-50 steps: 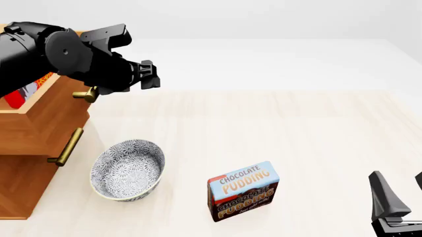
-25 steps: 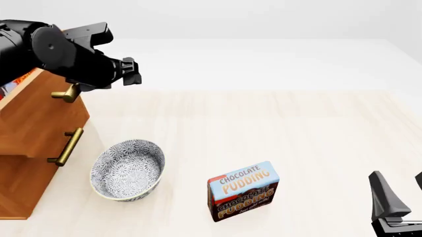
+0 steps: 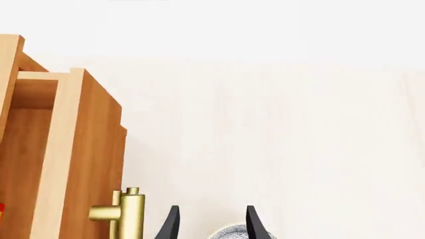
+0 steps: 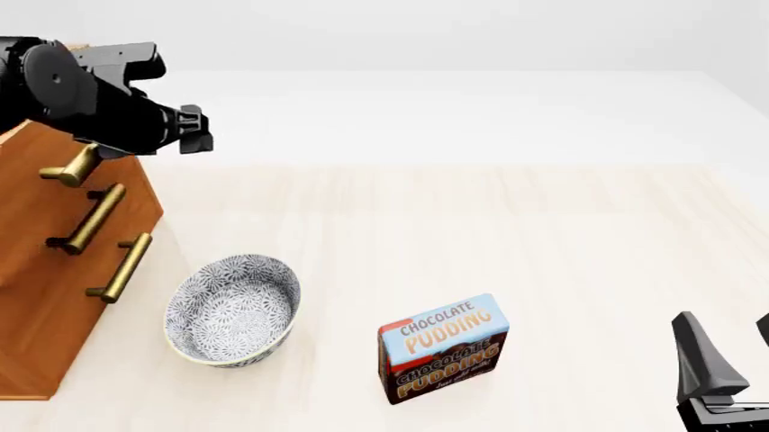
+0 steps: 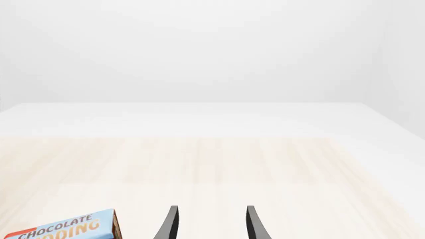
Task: Put the butter at the back in the top drawer of the cabinet and close it.
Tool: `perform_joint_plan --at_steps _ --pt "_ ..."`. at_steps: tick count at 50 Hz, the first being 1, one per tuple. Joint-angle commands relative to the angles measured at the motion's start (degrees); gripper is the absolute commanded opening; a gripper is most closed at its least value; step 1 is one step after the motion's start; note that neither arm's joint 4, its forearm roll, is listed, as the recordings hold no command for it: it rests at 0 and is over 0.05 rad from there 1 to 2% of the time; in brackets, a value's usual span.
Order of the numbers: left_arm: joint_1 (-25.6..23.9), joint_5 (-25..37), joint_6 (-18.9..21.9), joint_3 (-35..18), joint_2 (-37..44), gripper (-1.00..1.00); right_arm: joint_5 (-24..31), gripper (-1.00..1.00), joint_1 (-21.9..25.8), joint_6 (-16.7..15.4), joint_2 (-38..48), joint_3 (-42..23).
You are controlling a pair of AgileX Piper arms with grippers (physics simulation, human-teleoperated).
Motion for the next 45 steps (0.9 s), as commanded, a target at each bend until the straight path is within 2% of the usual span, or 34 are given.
perform_joint_plan --at_steps 1,2,16,45 --pt "3.0 -1.0 2.7 0.3 1.3 1.00 0.0 1.00 0.0 0.0 0.0 0.0" --pt "4.2 -1.3 3.7 0.6 1.3 1.00 0.0 1.00 0.0 0.0 0.0 0.0" --pt "6.4 -1.3 5.3 -0.7 2.8 1.00 0.0 1.00 0.0 0.0 0.0 0.0" --pt "10.8 -3.2 7.2 0.0 4.6 1.00 0.0 1.00 0.0 0.0 0.0 0.0"
